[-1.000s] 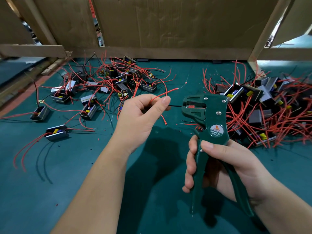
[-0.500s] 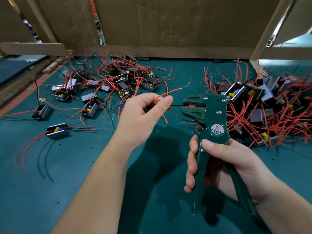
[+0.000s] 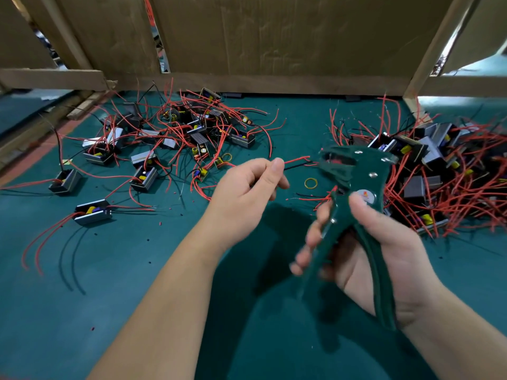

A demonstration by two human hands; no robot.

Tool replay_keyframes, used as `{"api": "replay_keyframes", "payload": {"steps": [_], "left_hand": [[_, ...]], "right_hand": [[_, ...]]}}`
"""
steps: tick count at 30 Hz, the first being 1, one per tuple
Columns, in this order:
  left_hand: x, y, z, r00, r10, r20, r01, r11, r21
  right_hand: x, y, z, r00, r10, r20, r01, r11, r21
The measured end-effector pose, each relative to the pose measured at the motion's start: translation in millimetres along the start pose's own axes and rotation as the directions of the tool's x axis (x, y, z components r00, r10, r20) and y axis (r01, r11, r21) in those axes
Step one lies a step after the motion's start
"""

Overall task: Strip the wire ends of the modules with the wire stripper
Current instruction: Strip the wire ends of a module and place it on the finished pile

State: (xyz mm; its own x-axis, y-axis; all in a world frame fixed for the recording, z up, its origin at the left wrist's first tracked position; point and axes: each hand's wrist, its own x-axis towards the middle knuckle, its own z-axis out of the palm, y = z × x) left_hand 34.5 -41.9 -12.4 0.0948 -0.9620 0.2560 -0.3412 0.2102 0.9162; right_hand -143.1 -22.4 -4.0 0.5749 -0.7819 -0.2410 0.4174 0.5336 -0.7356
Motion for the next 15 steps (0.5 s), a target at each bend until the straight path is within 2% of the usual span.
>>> {"api": "replay_keyframes", "payload": {"steps": [2, 4, 7, 11, 13, 15], "left_hand": [[-0.8, -0.7, 2.1, 0.999, -0.045, -0.002, 0.045, 0.996, -0.076], [-0.9, -0.9, 2.6, 0.998, -0.065, -0.006, 0.064, 0.995, -0.071], [-1.4, -2.0, 5.2, 0.998, -0.049, 0.031, 0.044, 0.990, 0.134], [-3.5, -4.1, 9.5, 0.995, -0.037, 0.090, 0.006, 0.944, 0.331], [-4.5, -4.6, 10.5, 0.985, -0.047, 0.169, -0.017, 0.932, 0.363], [-3.6, -5.2, 9.0, 0.976, -0.085, 0.200, 0.019, 0.950, 0.313]], "right_hand": [[0.2, -4.7, -1.7, 1.000, -0.027, 0.002, 0.027, 0.997, 0.073], [-0.1, -6.3, -2.9, 0.998, -0.061, 0.016, 0.059, 0.993, 0.102], [0.2, -4.3, -5.7, 0.994, -0.094, 0.064, 0.091, 0.995, 0.046], [2.0, 4.0, -7.1, 0.987, -0.042, 0.153, 0.049, 0.998, -0.046], [3.1, 5.9, -6.2, 0.991, -0.030, 0.132, 0.037, 0.998, -0.051], [3.8, 5.9, -7.0, 0.995, -0.039, 0.089, 0.043, 0.998, -0.045]]}}
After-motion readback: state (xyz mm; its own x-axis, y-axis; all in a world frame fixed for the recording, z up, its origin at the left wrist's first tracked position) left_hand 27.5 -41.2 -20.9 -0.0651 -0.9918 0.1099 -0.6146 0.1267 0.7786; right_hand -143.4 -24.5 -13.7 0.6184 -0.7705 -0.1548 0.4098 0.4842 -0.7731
